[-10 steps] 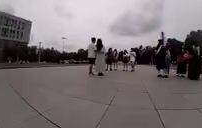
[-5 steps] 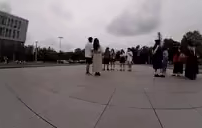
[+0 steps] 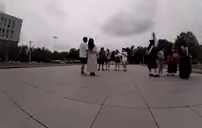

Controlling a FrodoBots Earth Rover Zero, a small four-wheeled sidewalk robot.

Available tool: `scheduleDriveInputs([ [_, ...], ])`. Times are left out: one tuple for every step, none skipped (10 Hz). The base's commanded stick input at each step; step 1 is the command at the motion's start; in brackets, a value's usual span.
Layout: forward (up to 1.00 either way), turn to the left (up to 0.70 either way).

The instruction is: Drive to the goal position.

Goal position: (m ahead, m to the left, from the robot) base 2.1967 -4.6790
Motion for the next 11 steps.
scheduleDriveInputs([
  [0.0, -0.6],
  [0.0, -0.6],
  [0.0, -0.6],
  [0.0, -0.6],
  [0.0, -0.6],
  [0.0, -0.6],
  [0.0, -0.6],
  [0.0, -0.6],
  [0.0, -0.6],
  [0.0, -0.6],
  [0.0, -0.6],
])
